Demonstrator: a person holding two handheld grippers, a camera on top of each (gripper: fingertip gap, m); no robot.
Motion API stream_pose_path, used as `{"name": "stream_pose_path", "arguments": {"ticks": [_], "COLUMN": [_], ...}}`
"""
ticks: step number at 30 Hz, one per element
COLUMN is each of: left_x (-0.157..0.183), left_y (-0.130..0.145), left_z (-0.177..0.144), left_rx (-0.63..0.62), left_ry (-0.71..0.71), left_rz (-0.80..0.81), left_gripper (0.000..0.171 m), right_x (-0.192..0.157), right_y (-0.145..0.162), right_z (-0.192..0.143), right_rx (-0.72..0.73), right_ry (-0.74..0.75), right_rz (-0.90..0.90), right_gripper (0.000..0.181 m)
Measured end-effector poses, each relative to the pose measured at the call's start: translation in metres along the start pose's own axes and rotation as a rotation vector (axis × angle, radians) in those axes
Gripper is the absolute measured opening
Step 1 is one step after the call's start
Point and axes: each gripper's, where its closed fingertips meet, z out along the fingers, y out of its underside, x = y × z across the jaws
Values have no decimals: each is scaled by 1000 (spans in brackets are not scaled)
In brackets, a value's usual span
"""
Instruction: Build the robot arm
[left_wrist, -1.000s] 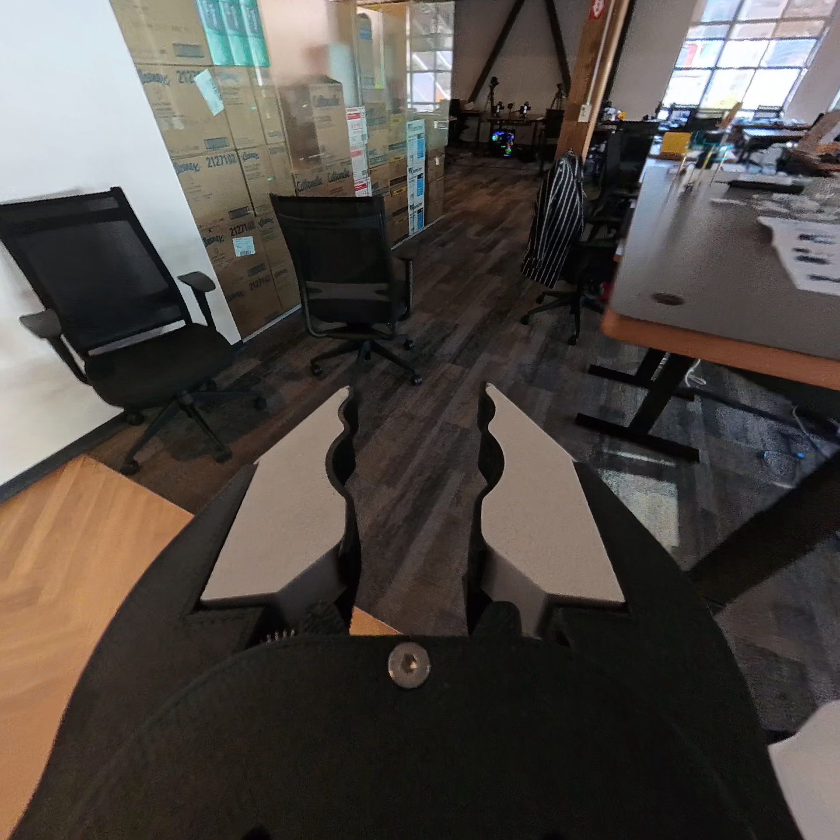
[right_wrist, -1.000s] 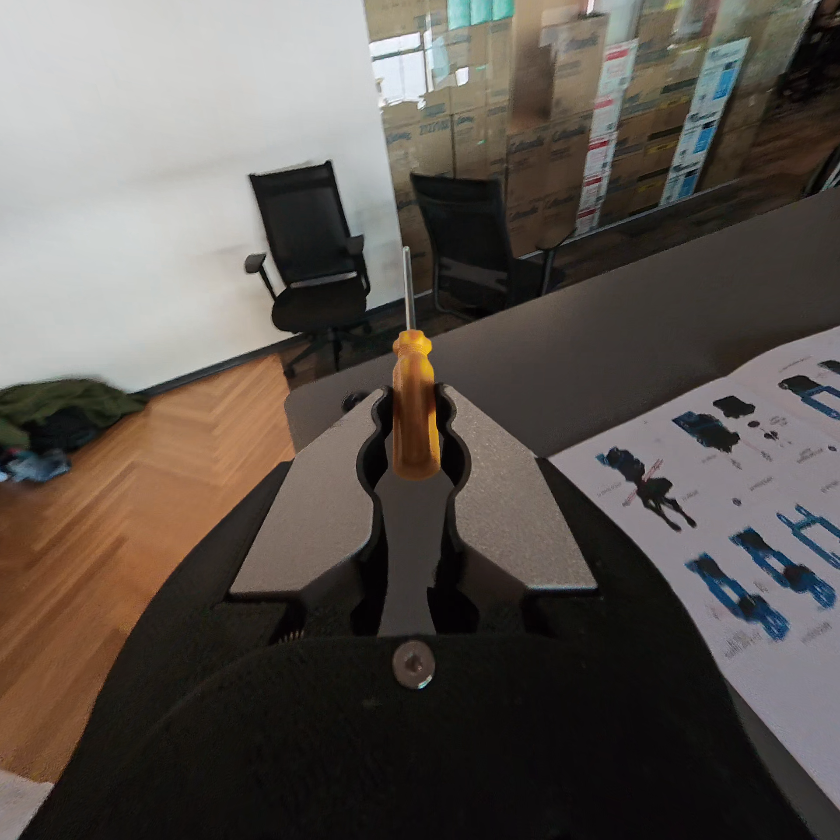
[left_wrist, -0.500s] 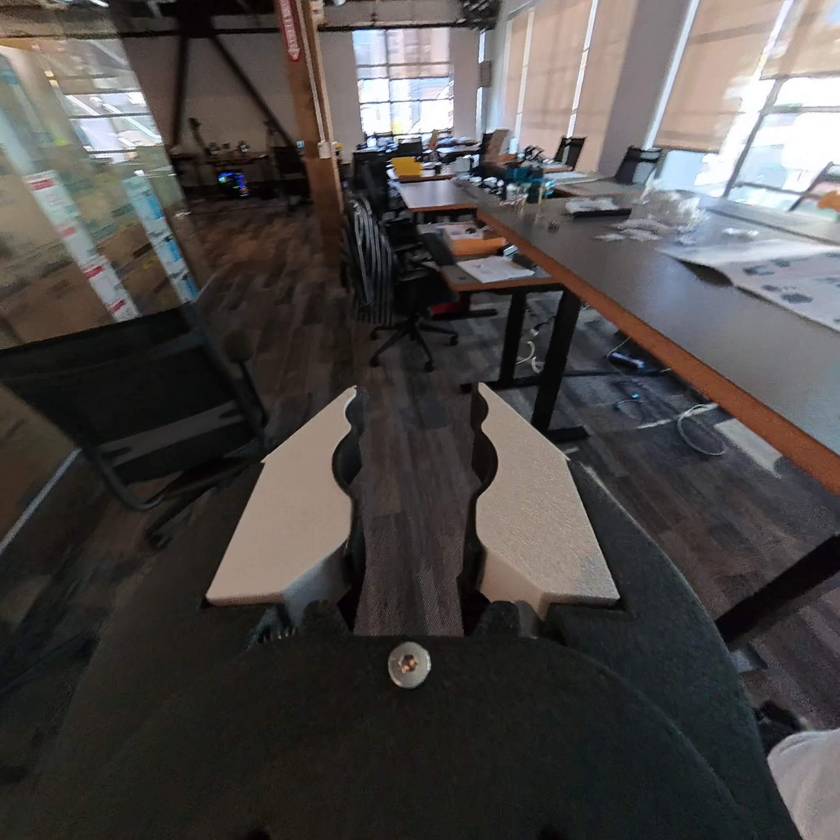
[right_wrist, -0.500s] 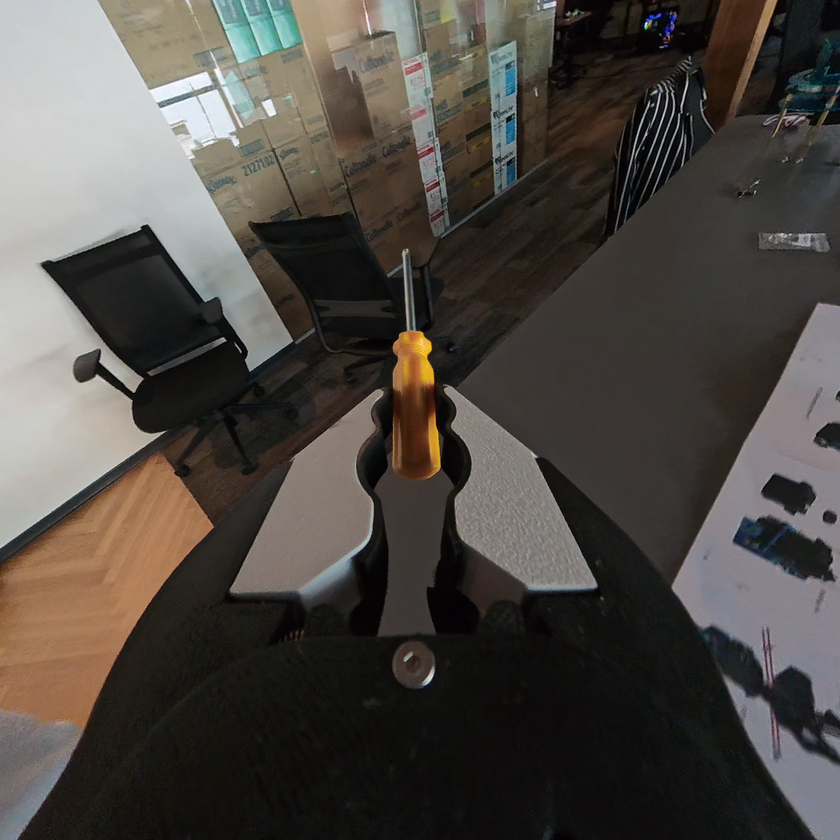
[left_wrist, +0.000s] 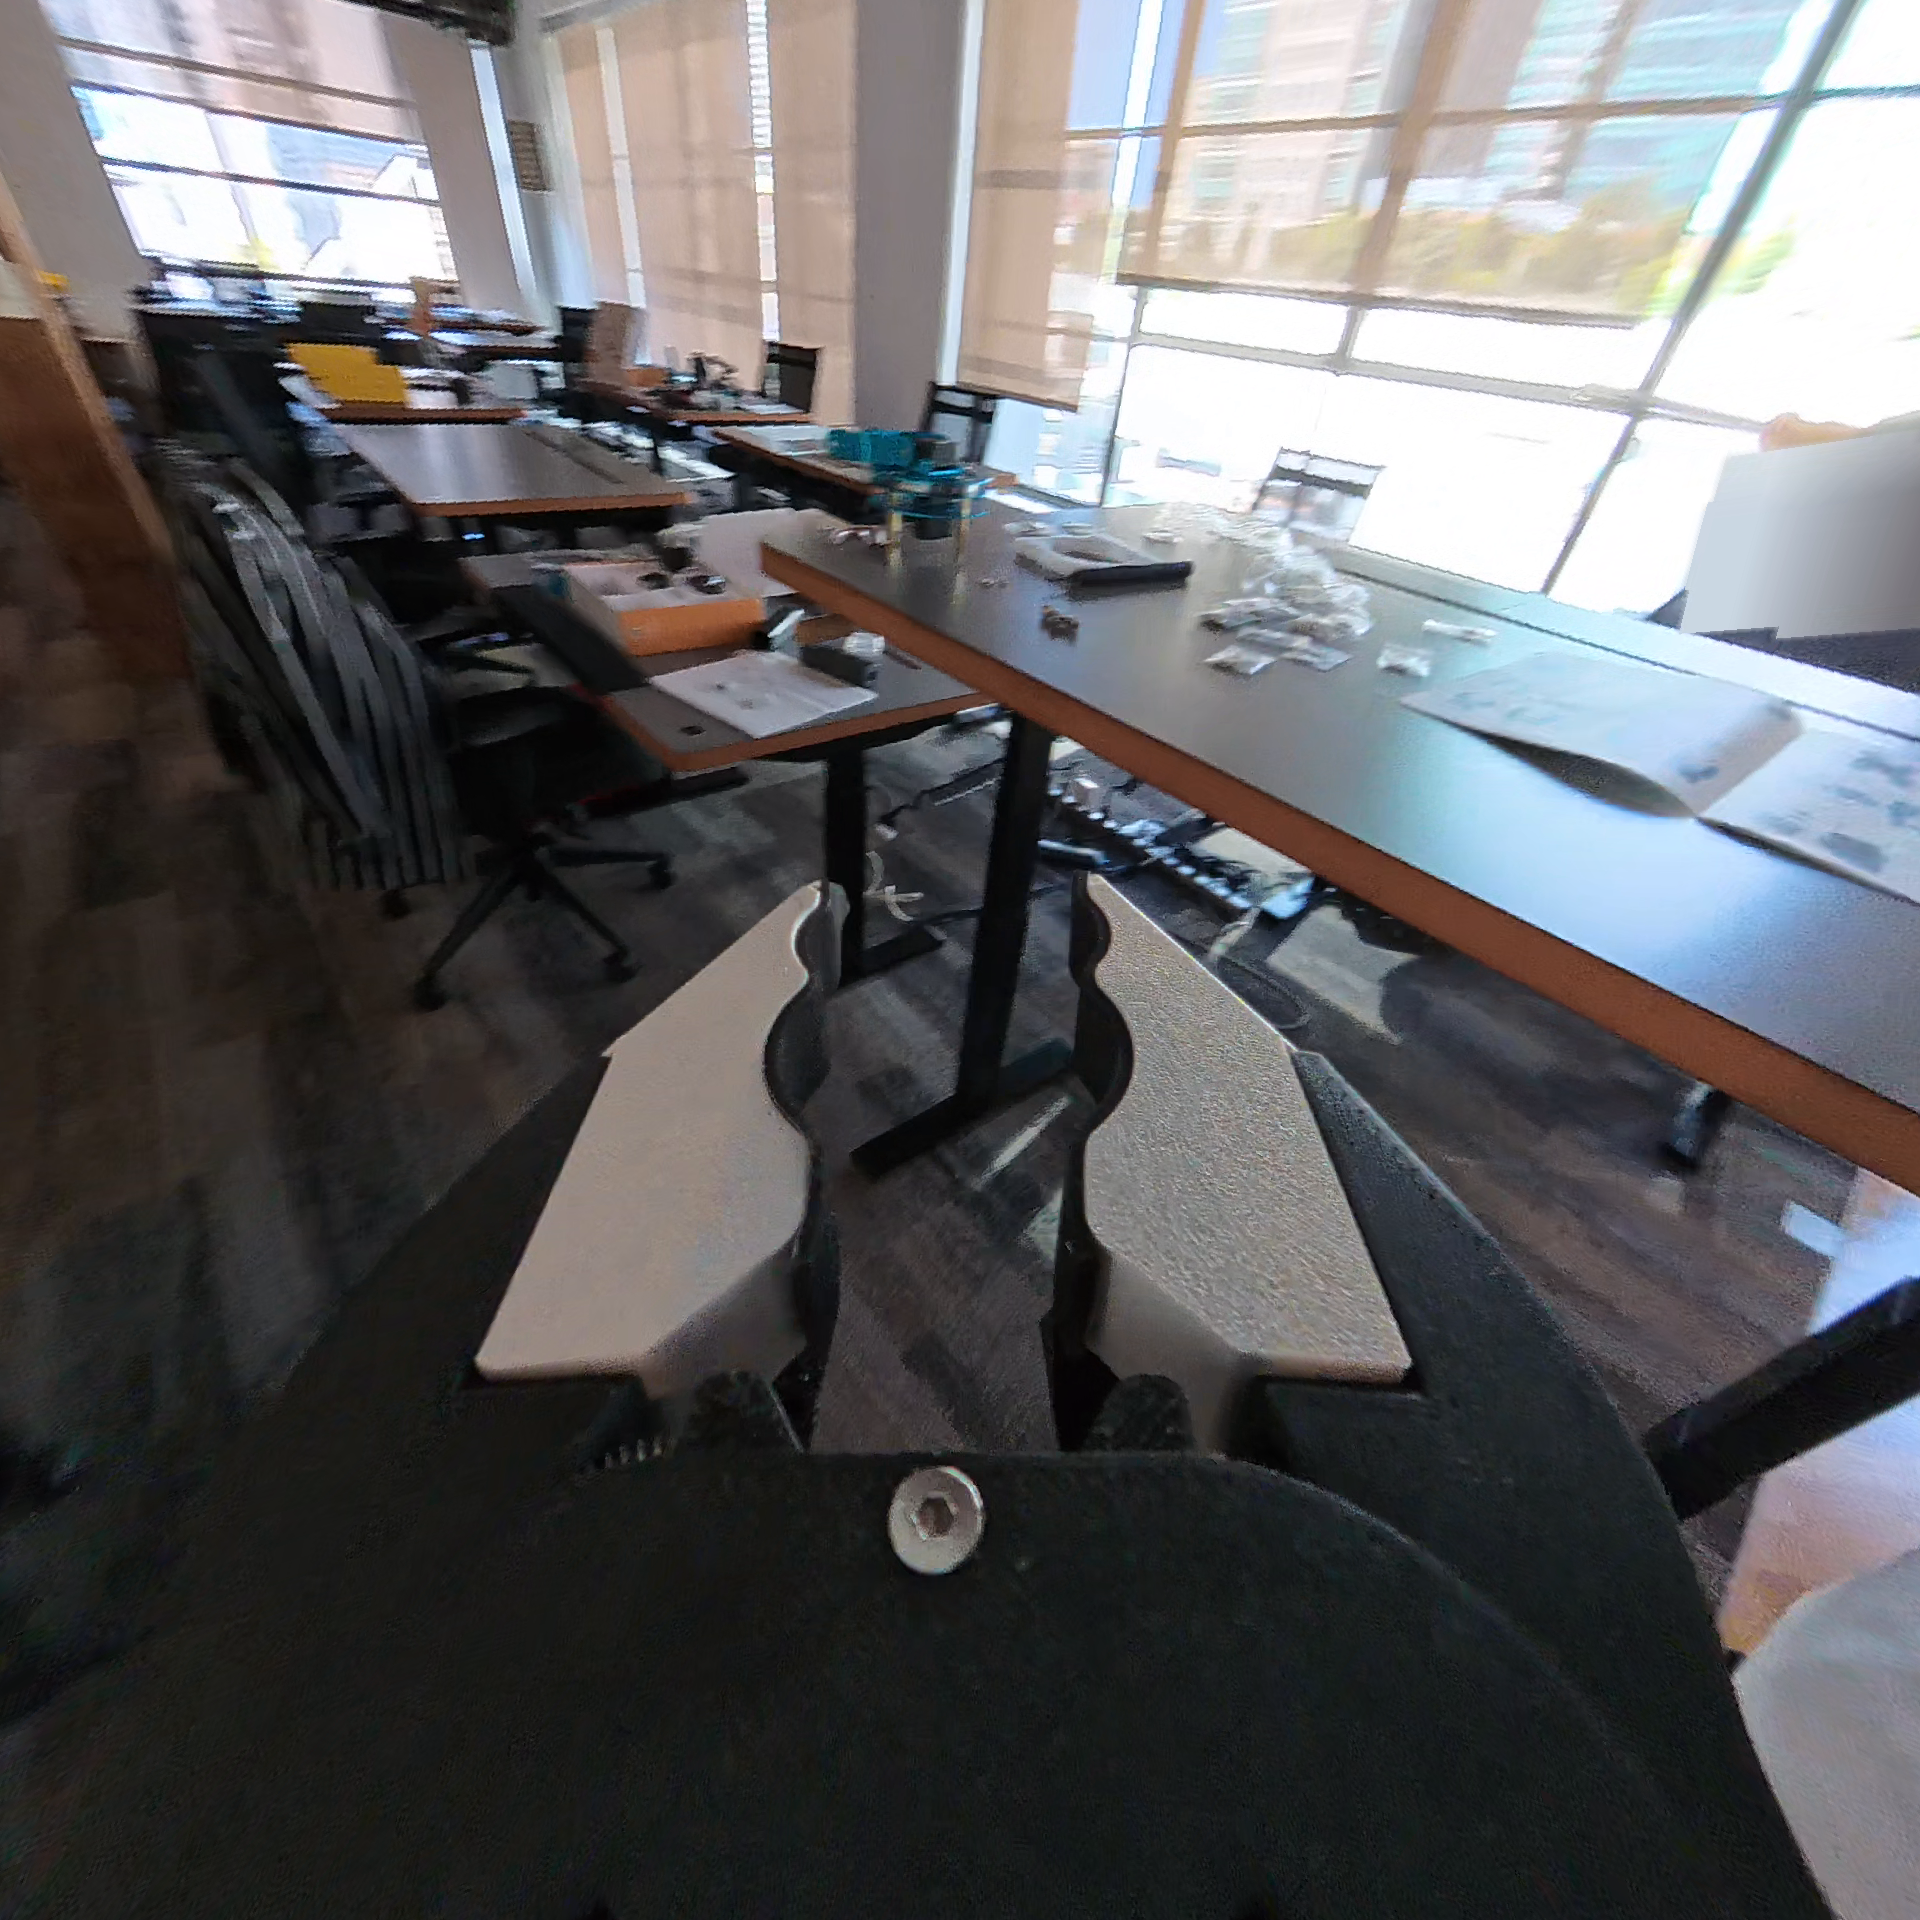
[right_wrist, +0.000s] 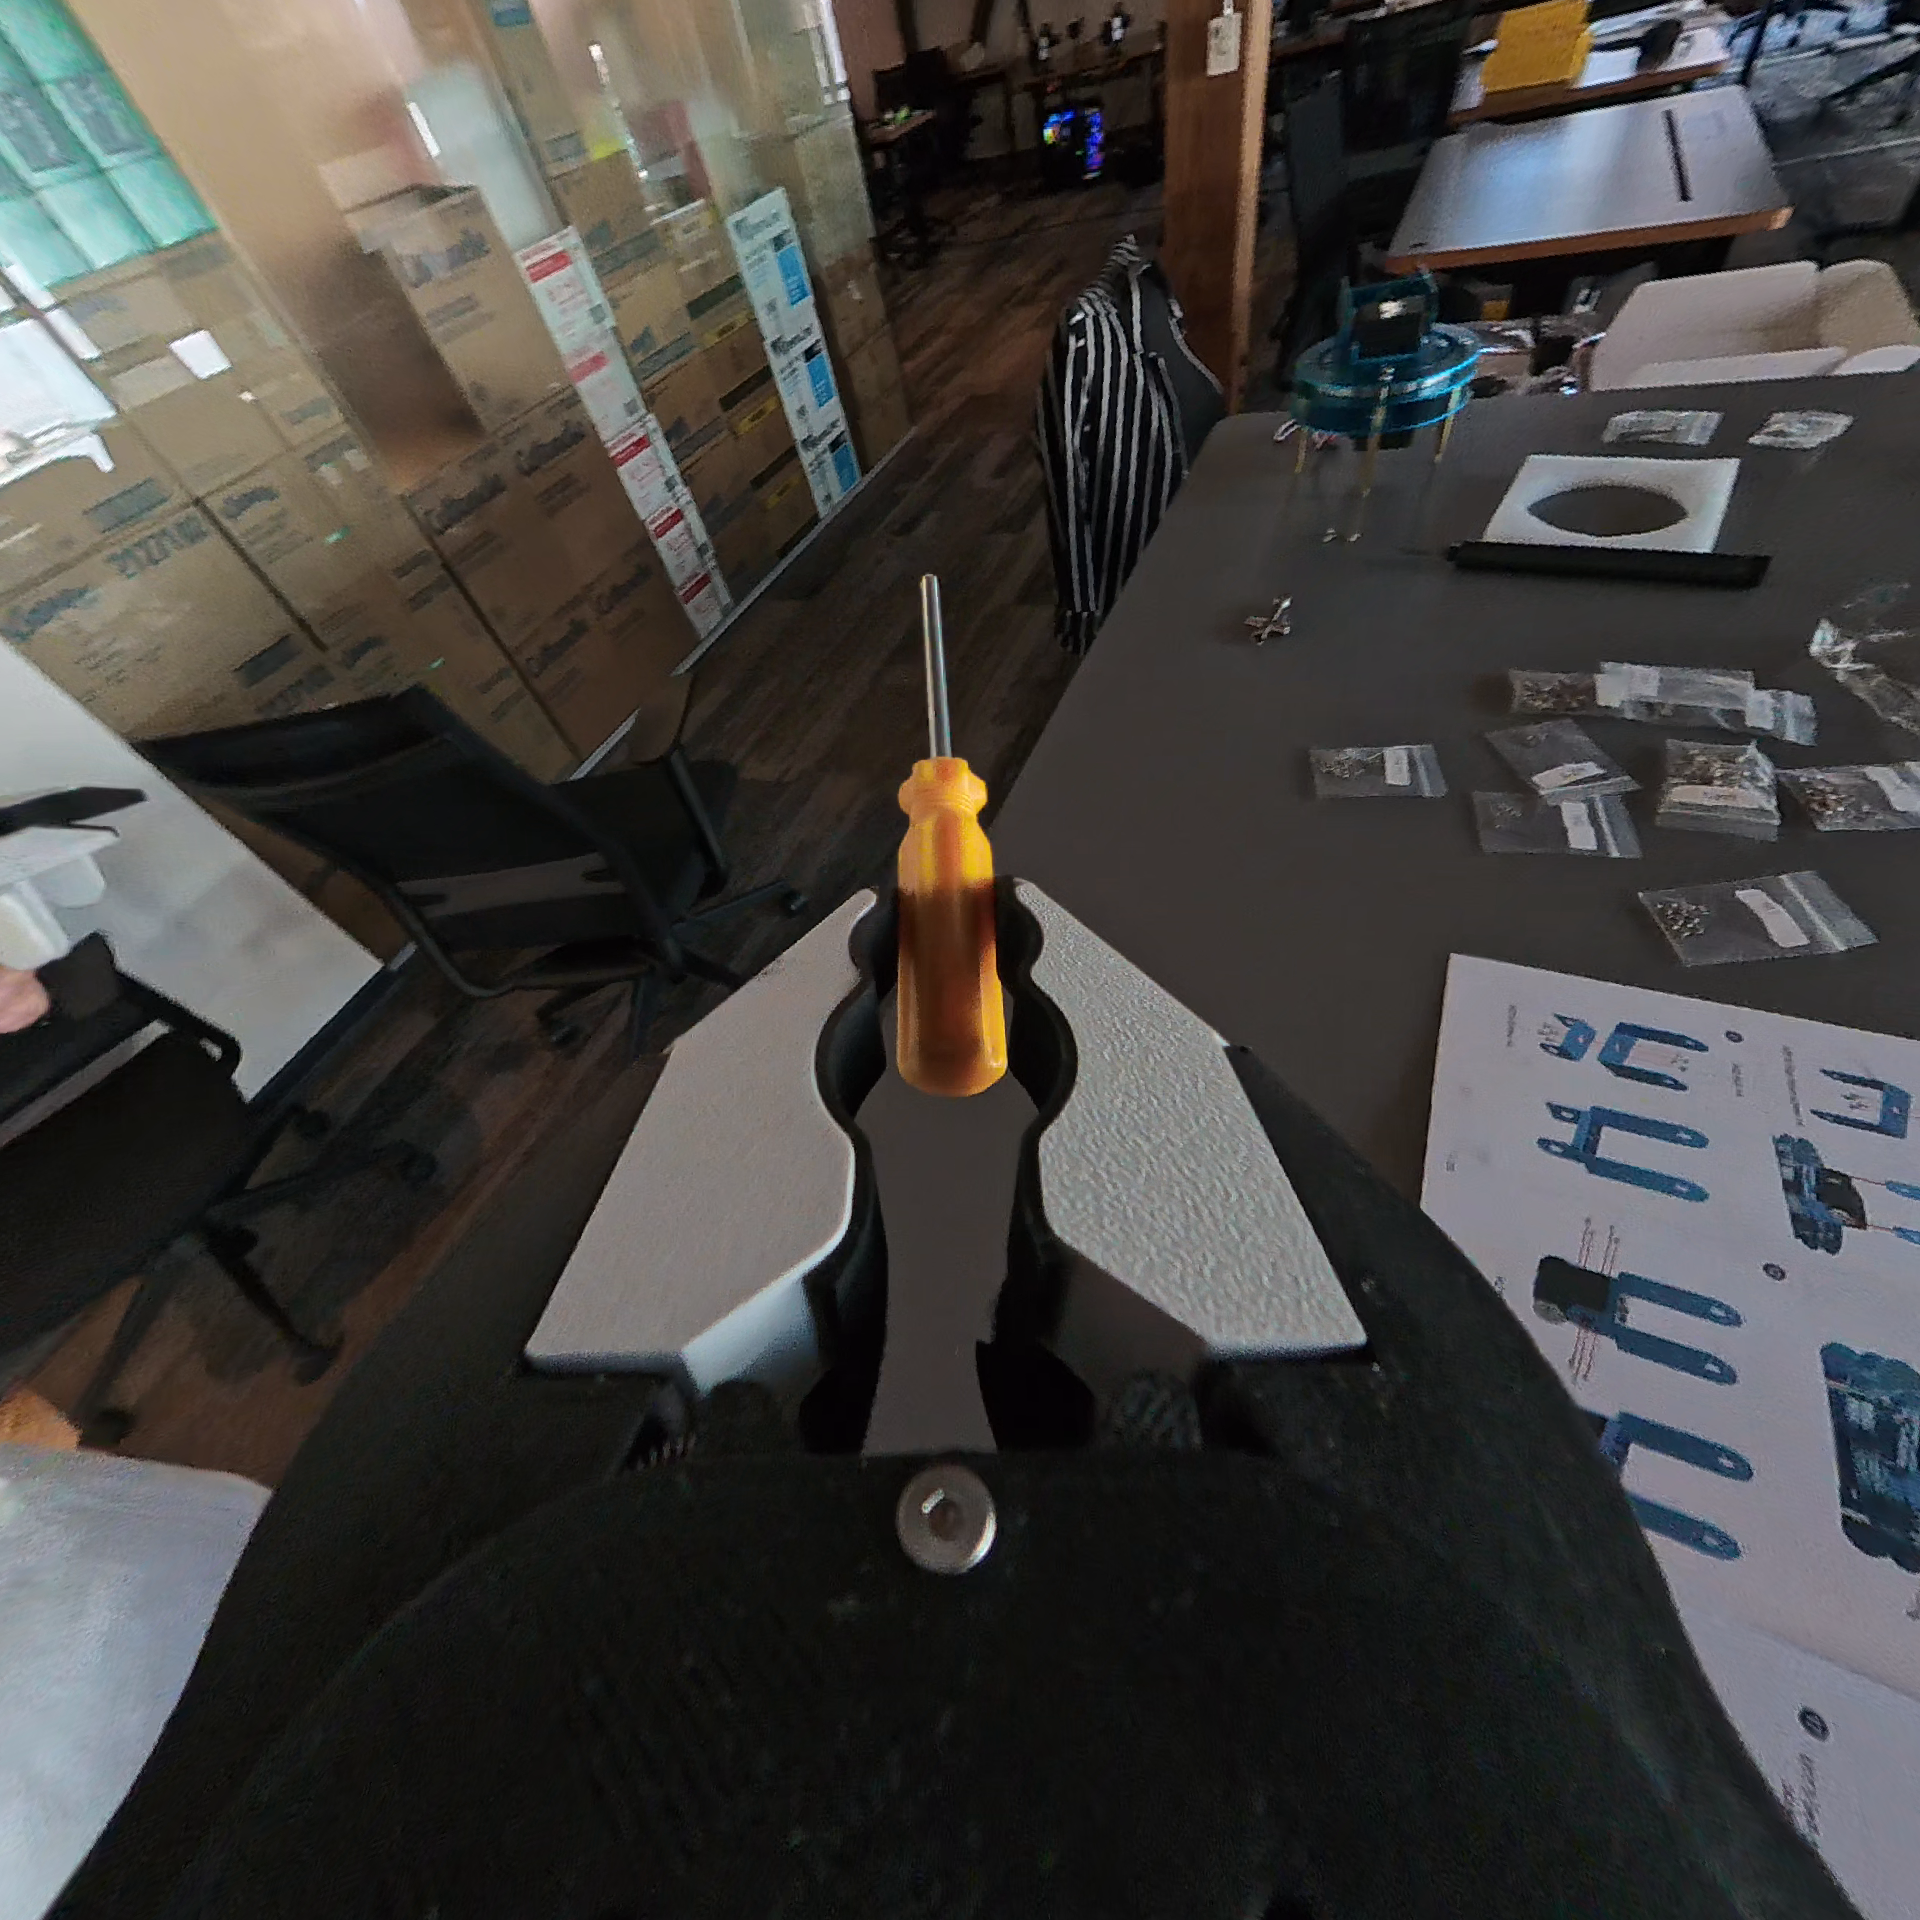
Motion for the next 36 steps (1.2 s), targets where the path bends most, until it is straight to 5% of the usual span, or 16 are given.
{"name": "stream_pose_path", "arguments": {"ticks": [11, 21, 25, 29, 33, 36], "left_x": [-65, -22, -4, -29, -79, -93], "left_y": [-53, -61, -48, -44, -32, -26], "left_z": [284, 493, 549, 605, 680, 729], "left_rx": [-53, -102, -103, -75, -94, -120], "left_ry": [655, 1080, 1124, 1014, 874, 904], "left_rz": [197, 74, 115, 195, 259, 293], "left_gripper": [40, 33, 29, 32, 61, 82], "right_x": [52, 103, 139, 166, 181, 192], "right_y": [-33, -23, -30, -39, -40, -42], "right_z": [85, 201, 243, 276, 303, 317], "right_rx": [144, 165, 186, 217, 219, 227], "right_ry": [342, 384, 362, 370, 402, 456], "right_rz": [140, 251, 230, 259, 265, 264], "right_gripper": [17, 17, 17, 17, 17, 17]}}
